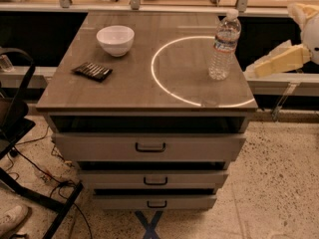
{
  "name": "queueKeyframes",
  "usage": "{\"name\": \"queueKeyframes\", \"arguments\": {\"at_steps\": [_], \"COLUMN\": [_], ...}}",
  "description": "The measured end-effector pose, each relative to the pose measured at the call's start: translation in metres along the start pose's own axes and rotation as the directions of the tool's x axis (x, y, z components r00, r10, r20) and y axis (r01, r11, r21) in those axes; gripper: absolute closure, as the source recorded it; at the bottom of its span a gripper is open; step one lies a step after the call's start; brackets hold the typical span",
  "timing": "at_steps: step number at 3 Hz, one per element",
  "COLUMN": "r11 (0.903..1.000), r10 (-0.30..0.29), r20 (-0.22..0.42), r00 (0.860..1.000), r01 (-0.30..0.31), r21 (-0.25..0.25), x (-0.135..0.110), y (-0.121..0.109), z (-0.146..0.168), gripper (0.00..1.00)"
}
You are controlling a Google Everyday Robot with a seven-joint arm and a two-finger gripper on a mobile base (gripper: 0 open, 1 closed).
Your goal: Place water bottle into white bowl
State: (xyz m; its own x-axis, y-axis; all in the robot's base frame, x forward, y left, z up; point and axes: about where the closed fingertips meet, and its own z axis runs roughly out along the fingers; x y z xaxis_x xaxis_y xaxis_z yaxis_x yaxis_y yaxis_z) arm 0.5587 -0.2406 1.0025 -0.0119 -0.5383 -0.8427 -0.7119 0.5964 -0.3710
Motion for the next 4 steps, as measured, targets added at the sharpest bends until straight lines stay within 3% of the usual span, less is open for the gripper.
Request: {"name": "queueKeyframes", "arguments": {"at_steps": [1,2,3,4], "r11": [0.9991,0.9948,0.9845,0.9762], "r10": [0.041,0.099,0.173,0.215], "r20": [0.088,0.172,0.246,0.282], "r00": [0.995,0.98,0.954,0.935], "r01": [-0.04,-0.094,-0.16,-0.197], "r21": [-0.013,-0.04,-0.073,-0.09], "x": [-0.007,-0.003,0.005,0.011], "y": [-0.011,-0.026,-0.042,-0.052], "z": [0.035,0.072,0.103,0.116], "gripper": [0.0,0.0,0.0,0.0]}}
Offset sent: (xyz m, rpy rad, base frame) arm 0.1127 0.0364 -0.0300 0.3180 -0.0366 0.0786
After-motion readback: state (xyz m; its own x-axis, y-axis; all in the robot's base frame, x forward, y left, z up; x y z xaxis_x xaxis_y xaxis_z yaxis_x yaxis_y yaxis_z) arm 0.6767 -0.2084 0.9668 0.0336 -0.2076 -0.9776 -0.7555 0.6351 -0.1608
